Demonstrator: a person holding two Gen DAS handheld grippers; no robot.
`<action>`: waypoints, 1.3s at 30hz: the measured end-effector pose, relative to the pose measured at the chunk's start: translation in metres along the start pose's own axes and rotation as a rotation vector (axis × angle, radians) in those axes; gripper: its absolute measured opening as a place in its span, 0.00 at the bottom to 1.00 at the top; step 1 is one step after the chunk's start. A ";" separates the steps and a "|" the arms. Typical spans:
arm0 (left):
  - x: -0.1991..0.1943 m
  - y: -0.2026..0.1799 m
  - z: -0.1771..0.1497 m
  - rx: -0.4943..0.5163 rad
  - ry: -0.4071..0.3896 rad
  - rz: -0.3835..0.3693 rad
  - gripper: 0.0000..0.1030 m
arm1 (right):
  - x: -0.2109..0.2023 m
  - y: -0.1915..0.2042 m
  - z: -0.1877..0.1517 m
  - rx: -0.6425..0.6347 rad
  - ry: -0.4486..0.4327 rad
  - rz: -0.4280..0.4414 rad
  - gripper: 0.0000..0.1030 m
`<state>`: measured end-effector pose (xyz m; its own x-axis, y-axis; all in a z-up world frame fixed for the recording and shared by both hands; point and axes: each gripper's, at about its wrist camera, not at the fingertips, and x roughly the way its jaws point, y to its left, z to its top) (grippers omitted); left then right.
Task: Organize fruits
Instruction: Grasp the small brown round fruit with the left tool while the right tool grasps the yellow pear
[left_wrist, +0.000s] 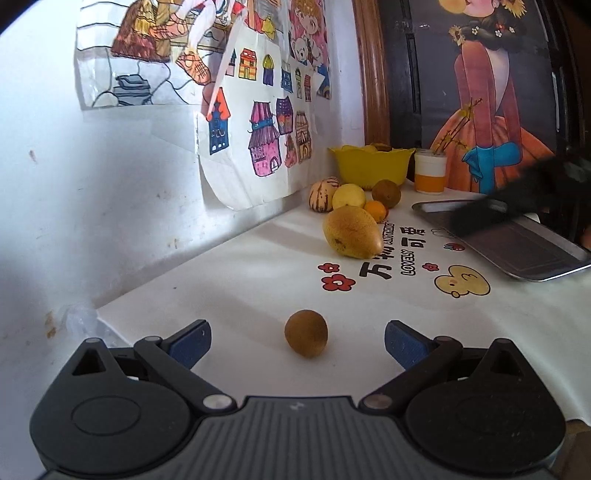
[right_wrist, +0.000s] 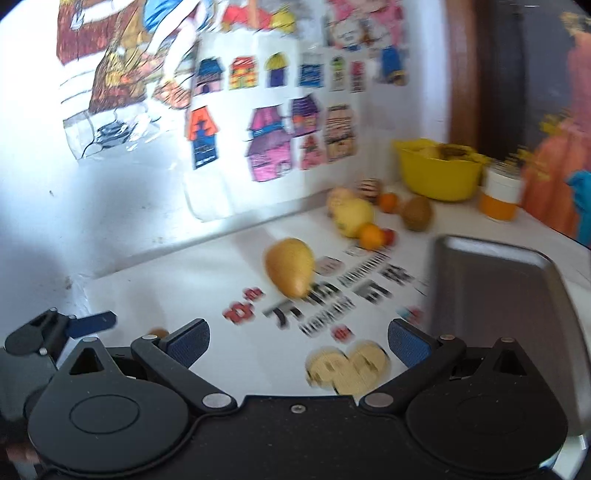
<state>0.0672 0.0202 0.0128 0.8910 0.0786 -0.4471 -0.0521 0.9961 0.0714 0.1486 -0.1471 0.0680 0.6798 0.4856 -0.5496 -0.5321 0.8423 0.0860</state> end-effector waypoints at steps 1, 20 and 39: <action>0.002 0.000 0.001 0.003 0.001 -0.006 0.95 | 0.010 0.001 0.007 -0.018 0.013 0.017 0.99; 0.013 -0.006 -0.002 0.045 -0.002 -0.004 0.47 | 0.144 -0.017 0.045 0.039 0.151 0.099 0.76; 0.039 -0.020 0.051 -0.070 0.085 -0.069 0.28 | 0.103 -0.071 0.043 0.115 0.044 0.142 0.53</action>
<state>0.1260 0.0015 0.0394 0.8524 0.0103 -0.5228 -0.0264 0.9994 -0.0234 0.2777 -0.1468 0.0409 0.5776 0.5929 -0.5612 -0.5585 0.7884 0.2581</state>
